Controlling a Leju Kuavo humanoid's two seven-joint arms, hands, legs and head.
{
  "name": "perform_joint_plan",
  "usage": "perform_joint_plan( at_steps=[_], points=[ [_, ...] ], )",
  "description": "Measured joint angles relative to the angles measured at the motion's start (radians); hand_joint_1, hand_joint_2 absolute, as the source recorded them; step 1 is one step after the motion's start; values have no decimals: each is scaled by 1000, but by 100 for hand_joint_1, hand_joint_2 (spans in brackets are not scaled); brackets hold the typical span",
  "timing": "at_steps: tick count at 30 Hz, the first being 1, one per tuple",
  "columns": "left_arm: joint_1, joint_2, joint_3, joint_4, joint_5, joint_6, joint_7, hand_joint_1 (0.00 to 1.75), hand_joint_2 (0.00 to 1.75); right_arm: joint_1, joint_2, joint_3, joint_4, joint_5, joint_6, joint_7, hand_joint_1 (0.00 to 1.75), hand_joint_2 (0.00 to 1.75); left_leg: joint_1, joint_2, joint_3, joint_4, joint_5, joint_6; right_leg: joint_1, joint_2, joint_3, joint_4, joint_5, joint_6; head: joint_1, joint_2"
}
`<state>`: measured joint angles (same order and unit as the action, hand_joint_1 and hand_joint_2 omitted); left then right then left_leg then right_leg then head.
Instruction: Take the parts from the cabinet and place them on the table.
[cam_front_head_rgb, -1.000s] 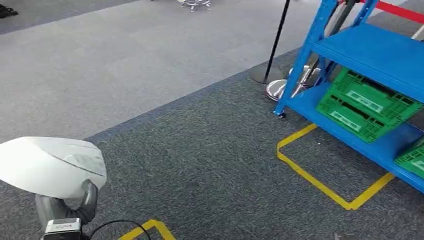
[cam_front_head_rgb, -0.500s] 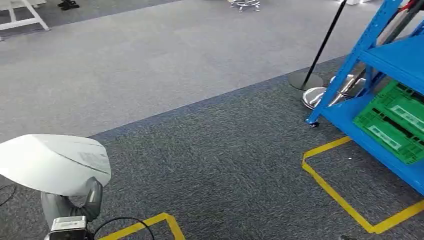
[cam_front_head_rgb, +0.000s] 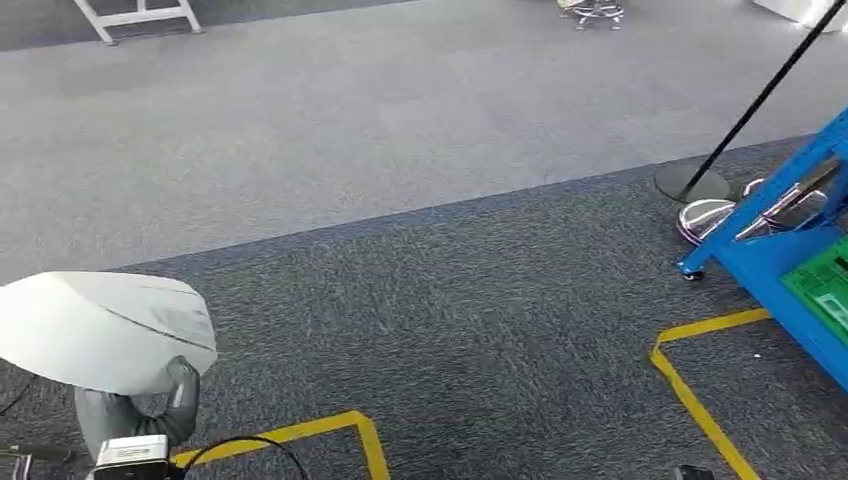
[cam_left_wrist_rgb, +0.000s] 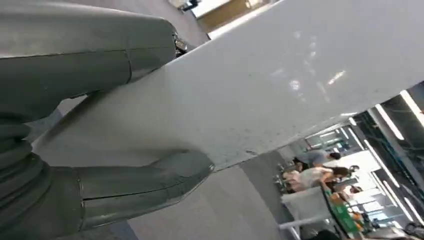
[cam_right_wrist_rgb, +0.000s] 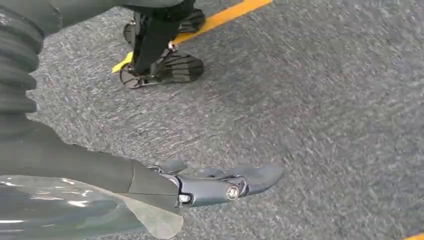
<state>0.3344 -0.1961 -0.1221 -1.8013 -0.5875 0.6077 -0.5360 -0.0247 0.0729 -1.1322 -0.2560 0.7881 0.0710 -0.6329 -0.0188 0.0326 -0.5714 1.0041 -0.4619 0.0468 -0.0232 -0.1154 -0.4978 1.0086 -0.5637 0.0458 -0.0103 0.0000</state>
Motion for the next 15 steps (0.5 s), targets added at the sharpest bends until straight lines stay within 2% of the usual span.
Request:
perform_joint_plan(
  at_steps=[1, 2, 3, 4, 5, 6, 7, 8, 9, 10, 11, 14, 15],
  points=[
    [-3, 0, -2, 0, 0, 2, 0, 175, 175, -1, 0, 0, 1, 0, 0, 0, 0, 175, 0, -8, 2, -3, 1, 5, 2, 53, -13, 33, -22, -1, 1, 0],
    [-8, 0, -5, 0, 0, 2, 0, 175, 175, -1, 0, 1, 3, 2, 1, 0, 0, 175, 0, -19, 0, -3, 3, 10, 2, 88, -45, 99, -55, -1, 4, 0],
    [-7, 1, -6, 0, 0, 2, 0, 175, 175, 3, -1, -1, 4, 2, 0, 0, 0, 175, 0, -31, 0, -3, 3, 12, 2, 106, -89, 187, -91, -1, 8, 0],
    [-6, 1, -8, 0, -1, 2, 0, 175, 175, 7, -3, -3, 4, 2, 0, 0, 0, 175, -1, -46, 0, -3, 3, 12, 4, 114, -137, 271, -117, 0, 7, 0],
    [-6, 2, -7, 2, 0, 2, 1, 175, 175, 9, -4, -4, 5, 2, 0, 0, 0, 175, -2, -58, 0, -2, 3, 12, 5, 115, -164, 310, -118, 0, 8, 0],
    [-5, 3, -7, 3, 0, 2, 1, 175, 175, 10, -5, -5, 5, 3, 0, 0, 0, 175, -2, -72, 2, -2, 3, 12, 5, 115, -171, 304, -93, 0, 7, 0],
    [-6, 3, -7, 3, 0, 2, 1, 175, 175, 10, -5, -5, 5, 3, 0, 1, 0, 175, -2, -86, 4, -2, 3, 12, 5, 116, -155, 252, -47, -1, 8, 0],
    [-6, 3, -7, 3, 0, 3, 1, 175, 175, 9, -5, -5, 5, 4, 0, 1, 0, 175, -2, -100, 6, 0, 2, 11, 4, 122, -120, 163, 9, -2, 8, 0],
    [-6, 3, -7, 3, 0, 3, 1, 175, 175, 8, -6, -5, 5, 5, -1, 1, 0, 175, -1, -112, 7, 4, 0, 8, 1, 143, -78, 66, 58, -3, 8, 0],
    [-7, 3, -8, 4, 0, 5, 1, 175, 175, 7, -8, -5, 6, 5, -1, 1, 0, 175, -2, -120, 4, 8, -2, 4, -2, 193, -59, 24, 52, -5, 7, 0],
    [-9, 3, -8, 4, 0, 5, 1, 175, 175, 8, -8, -6, 6, 5, -1, 1, 0, 175, -5, -132, -5, 21, -5, -1, -6, 195, -53, 4, 48, -6, 5, 0],
    [-8, 5, -10, 6, -2, 8, 1, 175, 175, 7, -8, -7, 7, 6, -2, 3, 0, 175, 4, -160, -13, 12, 6, -19, 4, 166, -45, 7, 54, -22, 6, 0],
    [-10, 5, -13, 8, -2, 11, 1, 175, 175, 6, -8, -7, 7, 5, -2, 3, 0, 175, 3, -154, -16, 20, -1, -21, -5, 150, -42, -3, 59, -30, 7, 0]
  ],
)
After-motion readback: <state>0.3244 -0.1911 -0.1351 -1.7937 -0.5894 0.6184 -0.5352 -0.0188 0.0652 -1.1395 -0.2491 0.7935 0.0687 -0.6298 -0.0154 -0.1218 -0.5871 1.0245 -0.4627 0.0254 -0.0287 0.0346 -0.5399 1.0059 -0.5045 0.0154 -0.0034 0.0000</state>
